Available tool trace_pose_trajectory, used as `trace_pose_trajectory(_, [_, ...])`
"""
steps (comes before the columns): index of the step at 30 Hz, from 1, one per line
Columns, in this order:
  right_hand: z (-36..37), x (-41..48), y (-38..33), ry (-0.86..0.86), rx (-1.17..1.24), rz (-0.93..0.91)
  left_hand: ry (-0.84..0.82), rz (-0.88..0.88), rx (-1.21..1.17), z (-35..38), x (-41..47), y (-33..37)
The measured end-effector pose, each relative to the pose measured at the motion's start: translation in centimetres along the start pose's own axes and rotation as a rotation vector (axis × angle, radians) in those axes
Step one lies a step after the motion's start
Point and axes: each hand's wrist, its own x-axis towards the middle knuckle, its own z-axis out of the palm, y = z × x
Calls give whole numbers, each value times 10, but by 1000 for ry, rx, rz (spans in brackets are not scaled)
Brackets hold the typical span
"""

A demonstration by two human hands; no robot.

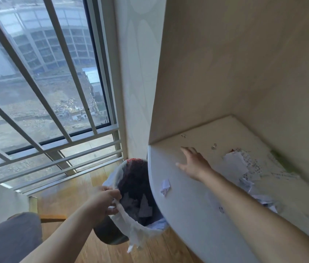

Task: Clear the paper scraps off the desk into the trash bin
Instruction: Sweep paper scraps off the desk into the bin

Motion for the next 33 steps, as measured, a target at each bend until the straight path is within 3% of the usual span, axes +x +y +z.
trace_pose_trajectory(4, [-14,38,29,-114,-157,39,-17,-6,12,3,7,0])
trace_pose_trajectory(15, [7,108,20,-104,-249,-11,-13,10,13,5,23,1])
trace_pose_trajectory(23, [92,-41,-13,-57,-78,-78,-11,-21,-2,6,15,-4])
trace_pose_trajectory(28, [129,-97,-63,-112,12,-235,-36,-33,9,8,14,-7])
trace_pose_trajectory(31, [94,-83,-46,28,107,-176,-40,-25,17,9,14,-5])
trace_pose_trajectory(33, [55,-62,-9,186,32,-38,-56,-12,24,11,14,-4])
